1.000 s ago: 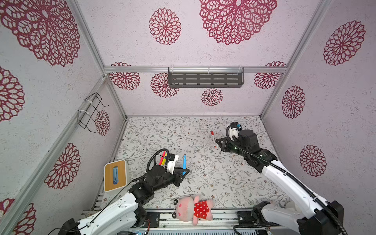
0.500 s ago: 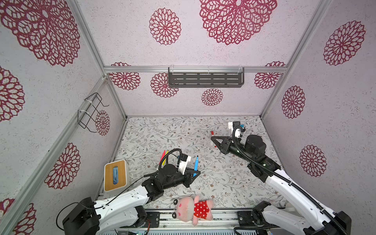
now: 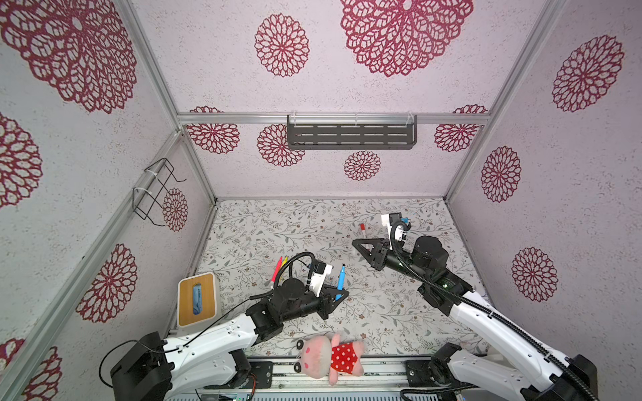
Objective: Insert the pens into the pen caps
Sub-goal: 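Lower the held cap onto the blue marker tip above the left gripper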
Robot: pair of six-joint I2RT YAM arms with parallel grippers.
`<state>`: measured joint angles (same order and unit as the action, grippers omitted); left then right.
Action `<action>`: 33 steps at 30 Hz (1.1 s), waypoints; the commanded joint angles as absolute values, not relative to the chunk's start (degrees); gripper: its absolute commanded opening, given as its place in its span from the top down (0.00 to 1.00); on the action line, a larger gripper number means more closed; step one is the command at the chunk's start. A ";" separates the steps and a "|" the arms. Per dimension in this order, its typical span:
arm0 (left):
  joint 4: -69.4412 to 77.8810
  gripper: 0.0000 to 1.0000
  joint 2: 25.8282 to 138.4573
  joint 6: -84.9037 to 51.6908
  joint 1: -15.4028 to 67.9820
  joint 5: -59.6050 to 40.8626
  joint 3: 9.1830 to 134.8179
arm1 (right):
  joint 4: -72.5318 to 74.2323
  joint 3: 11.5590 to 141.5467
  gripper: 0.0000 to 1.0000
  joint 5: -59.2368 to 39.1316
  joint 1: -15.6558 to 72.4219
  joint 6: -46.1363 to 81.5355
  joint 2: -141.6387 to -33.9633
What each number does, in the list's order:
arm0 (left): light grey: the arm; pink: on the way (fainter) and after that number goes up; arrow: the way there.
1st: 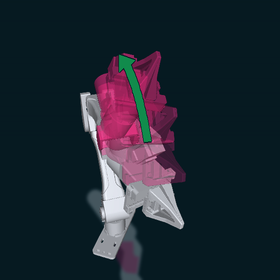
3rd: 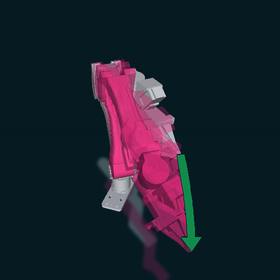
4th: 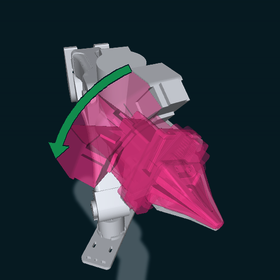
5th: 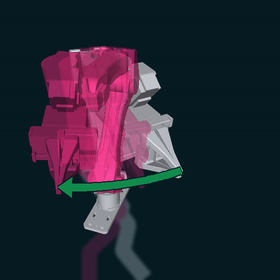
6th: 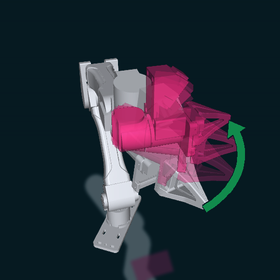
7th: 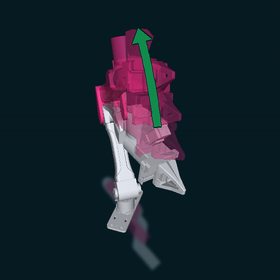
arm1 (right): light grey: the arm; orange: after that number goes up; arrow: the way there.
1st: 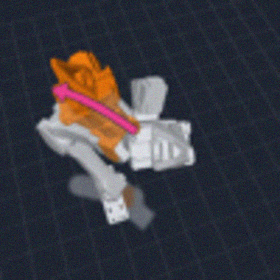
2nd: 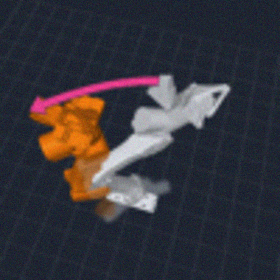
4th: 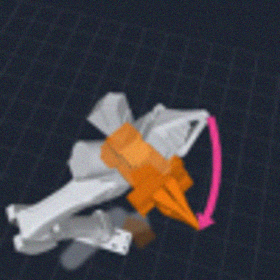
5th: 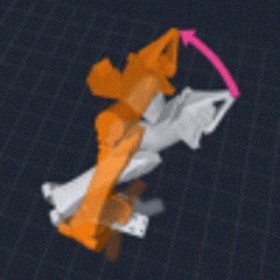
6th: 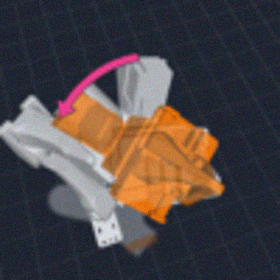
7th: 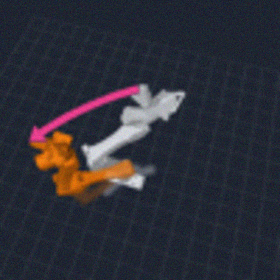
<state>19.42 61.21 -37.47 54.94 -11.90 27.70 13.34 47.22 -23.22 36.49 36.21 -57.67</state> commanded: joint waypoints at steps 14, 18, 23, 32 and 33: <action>20.75 1.00 60.22 -36.39 55.92 -10.82 29.55 | 20.68 46.14 1.00 -22.46 40.22 38.11 -59.33; 20.67 1.00 59.81 -36.34 55.98 -10.44 29.47 | 20.73 46.06 1.00 -21.82 41.02 38.06 -59.46; 20.48 1.00 59.07 -36.14 55.98 -9.55 29.28 | 20.87 45.89 1.00 -21.37 41.64 38.01 -59.35; 19.86 1.00 58.20 -36.01 55.99 -8.88 29.28 | 20.84 45.43 1.00 -20.74 42.53 37.87 -59.25; 19.78 1.00 58.10 -36.03 55.99 -8.74 29.22 | 20.85 45.37 1.00 -20.74 42.62 37.85 -59.24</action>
